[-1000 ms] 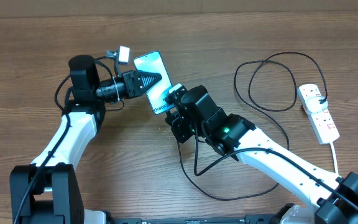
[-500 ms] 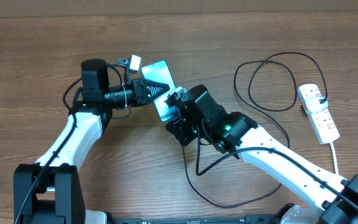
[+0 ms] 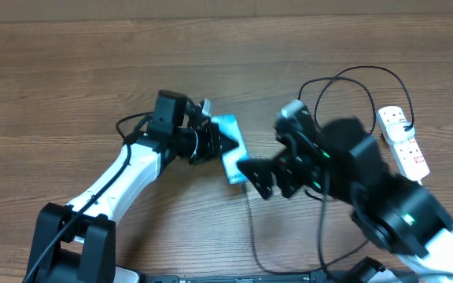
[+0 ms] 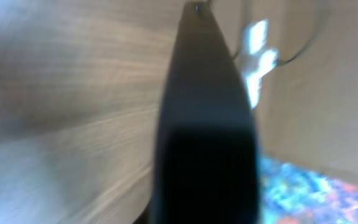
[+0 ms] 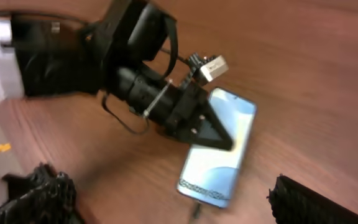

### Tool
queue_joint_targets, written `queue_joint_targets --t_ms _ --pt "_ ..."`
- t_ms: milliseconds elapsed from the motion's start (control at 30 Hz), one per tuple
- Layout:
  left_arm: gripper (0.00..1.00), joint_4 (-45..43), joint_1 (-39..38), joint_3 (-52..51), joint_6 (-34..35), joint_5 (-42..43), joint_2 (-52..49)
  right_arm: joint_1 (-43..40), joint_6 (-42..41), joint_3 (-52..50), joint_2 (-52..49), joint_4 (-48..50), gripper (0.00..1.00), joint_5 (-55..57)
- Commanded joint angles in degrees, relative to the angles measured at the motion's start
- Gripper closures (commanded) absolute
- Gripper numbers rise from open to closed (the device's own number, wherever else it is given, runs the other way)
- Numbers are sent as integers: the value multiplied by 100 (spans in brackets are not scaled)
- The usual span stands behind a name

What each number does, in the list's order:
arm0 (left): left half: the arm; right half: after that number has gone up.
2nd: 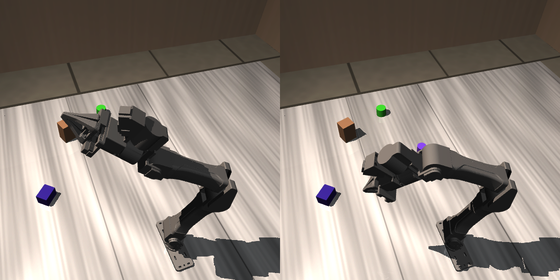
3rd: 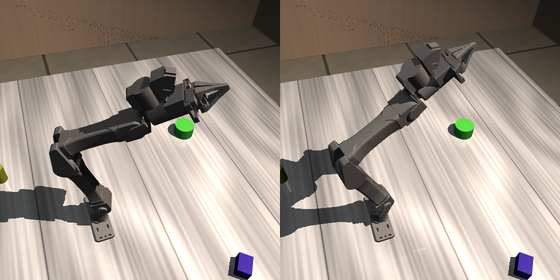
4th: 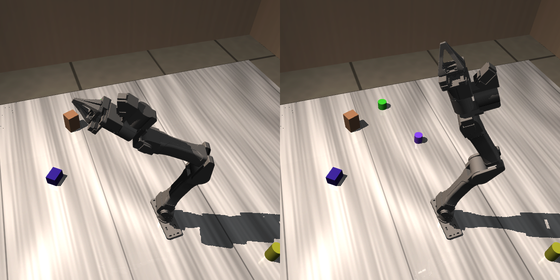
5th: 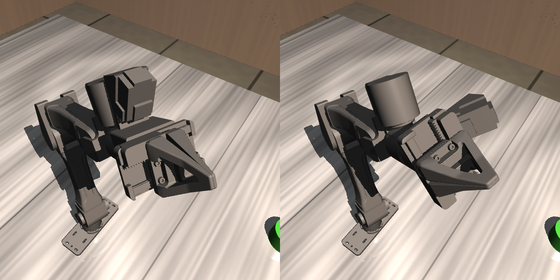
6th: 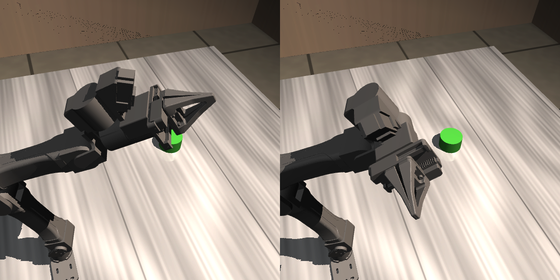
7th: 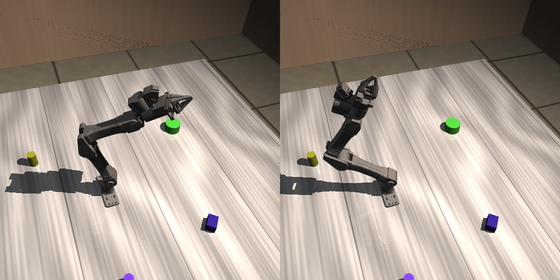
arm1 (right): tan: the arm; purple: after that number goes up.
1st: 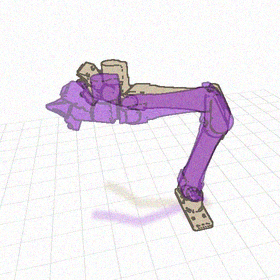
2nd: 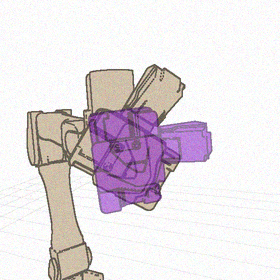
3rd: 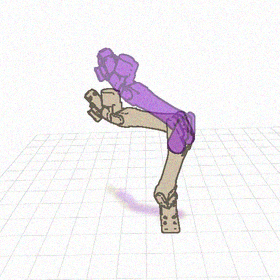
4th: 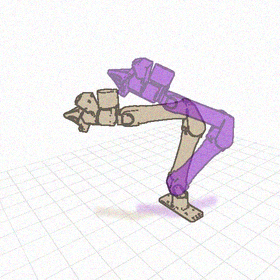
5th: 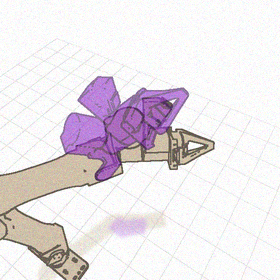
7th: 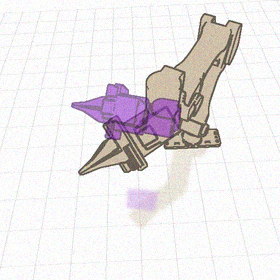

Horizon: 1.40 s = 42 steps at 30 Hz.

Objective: Plug charger to phone and switch on socket
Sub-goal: 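Release the plug with the right gripper and lower the phone onto the table, then open the left gripper and let go of the phone lying on the table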

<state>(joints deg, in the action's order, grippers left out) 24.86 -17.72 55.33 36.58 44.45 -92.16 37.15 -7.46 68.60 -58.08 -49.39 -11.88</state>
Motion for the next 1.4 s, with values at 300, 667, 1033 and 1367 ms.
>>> queue_joint_targets --t_ms 300,667,1033,1367 --pt "96 1816 1344 1163 -4444 1143 -1287 -52 -48 35 -256 -402 0 -94" --pt "95 1840 1416 1161 -5241 1843 -2691 -52 -170 26 -407 -400 0 -109" --pt "69 1991 1416 1154 -4640 577 -2848 -52 -170 26 -654 -341 0 -107" --pt "44 2037 1416 1154 -4065 -444 -2848 -52 -170 26 -769 -341 0 -109"
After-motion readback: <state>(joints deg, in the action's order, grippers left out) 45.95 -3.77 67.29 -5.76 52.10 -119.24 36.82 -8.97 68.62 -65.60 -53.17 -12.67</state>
